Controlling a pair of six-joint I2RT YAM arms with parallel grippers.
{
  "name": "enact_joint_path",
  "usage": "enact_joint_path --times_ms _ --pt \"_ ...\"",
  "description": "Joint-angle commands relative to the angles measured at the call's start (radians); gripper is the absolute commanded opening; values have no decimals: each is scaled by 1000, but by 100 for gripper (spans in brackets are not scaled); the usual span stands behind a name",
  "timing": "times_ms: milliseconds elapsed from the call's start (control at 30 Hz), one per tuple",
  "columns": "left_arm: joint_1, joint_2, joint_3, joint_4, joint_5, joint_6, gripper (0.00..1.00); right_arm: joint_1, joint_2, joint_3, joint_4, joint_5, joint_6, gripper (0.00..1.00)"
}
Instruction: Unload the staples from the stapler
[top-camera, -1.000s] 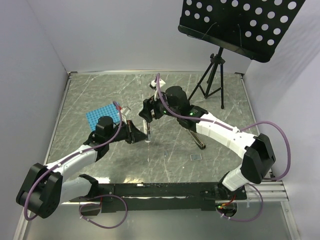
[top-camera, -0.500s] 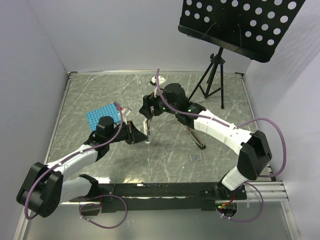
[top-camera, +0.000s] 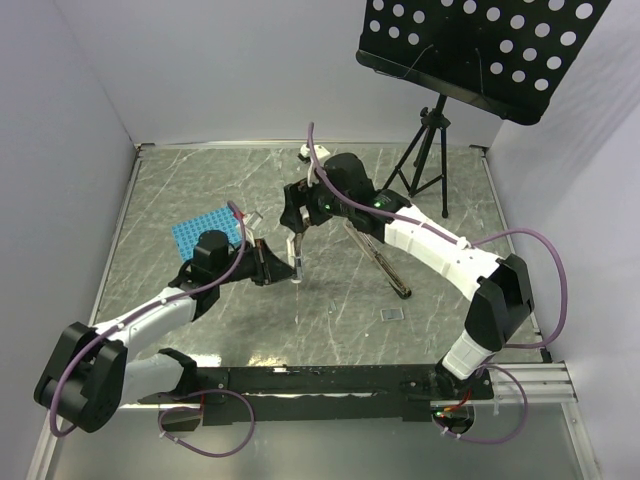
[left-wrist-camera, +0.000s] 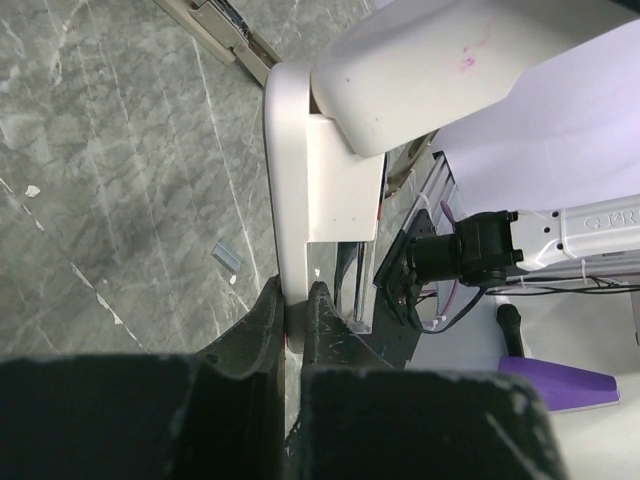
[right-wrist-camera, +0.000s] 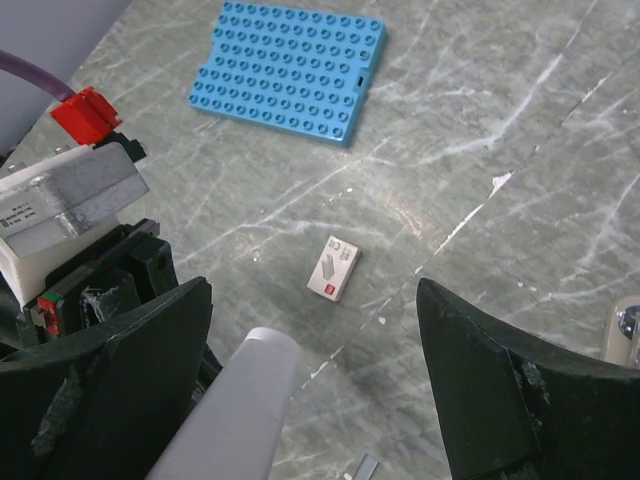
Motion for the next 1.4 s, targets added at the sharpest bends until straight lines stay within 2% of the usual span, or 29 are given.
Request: enact_joint_path --times_ms 0,300,800,967,1067,1367 --pt "-22 9 50 29 59 45 1 -28 -31 34 23 16 -3 89" --pt "-14 21 59 -7 30 41 1 -30 -66 22 -8 -53 -18 89" --pt "-13 52 70 -44 -18 19 1 -30 -135 -87 31 -93 -16 91" --pt "-11 52 87 -86 -45 82 1 -30 -120 -43 -63 -90 -18 90" --pt "-11 21 90 -110 -96 134 1 -30 -83 25 -190 -93 -23 89" --pt "-14 -17 95 -164 -202 197 1 -30 -77 123 -293 -102 -18 89"
